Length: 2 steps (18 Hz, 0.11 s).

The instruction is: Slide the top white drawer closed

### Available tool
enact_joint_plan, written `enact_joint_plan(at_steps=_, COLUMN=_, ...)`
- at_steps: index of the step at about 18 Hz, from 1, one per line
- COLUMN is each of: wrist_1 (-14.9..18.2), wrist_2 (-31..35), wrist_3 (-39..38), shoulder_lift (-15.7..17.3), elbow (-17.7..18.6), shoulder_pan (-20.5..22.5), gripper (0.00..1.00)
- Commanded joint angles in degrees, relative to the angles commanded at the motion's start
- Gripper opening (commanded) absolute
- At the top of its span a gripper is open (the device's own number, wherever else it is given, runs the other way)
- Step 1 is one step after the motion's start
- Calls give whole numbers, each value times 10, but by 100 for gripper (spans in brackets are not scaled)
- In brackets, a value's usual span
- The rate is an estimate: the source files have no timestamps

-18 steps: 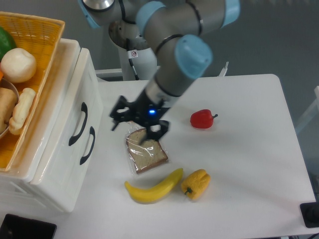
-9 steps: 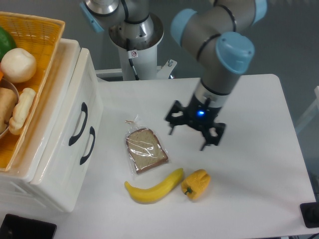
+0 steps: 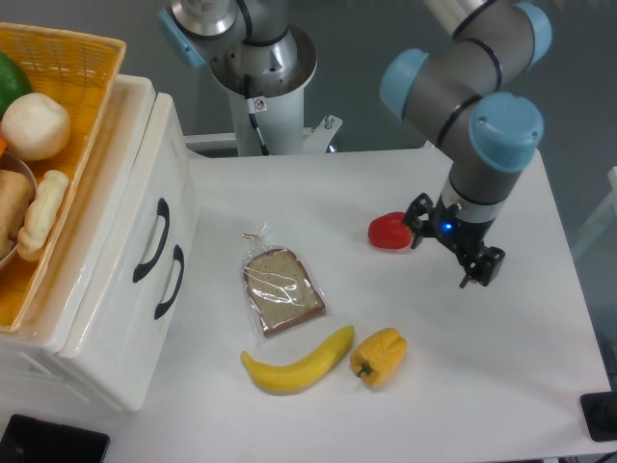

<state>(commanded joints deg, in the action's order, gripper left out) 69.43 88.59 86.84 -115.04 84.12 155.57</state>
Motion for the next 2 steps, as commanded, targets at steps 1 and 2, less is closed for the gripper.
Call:
enact_joint_plan(at_steps=1, wrist_1=-1, wrist_2=5, wrist_3=15, shoulder_lift=-8, elbow=-4, shoulder_pan=10, gripper=100)
enact_joint_plan(at_steps=2, wrist_1=0, wrist_2=5, wrist_3=22, shoulder_lift=-10, elbow=-4, shoulder_pan=11, gripper=100)
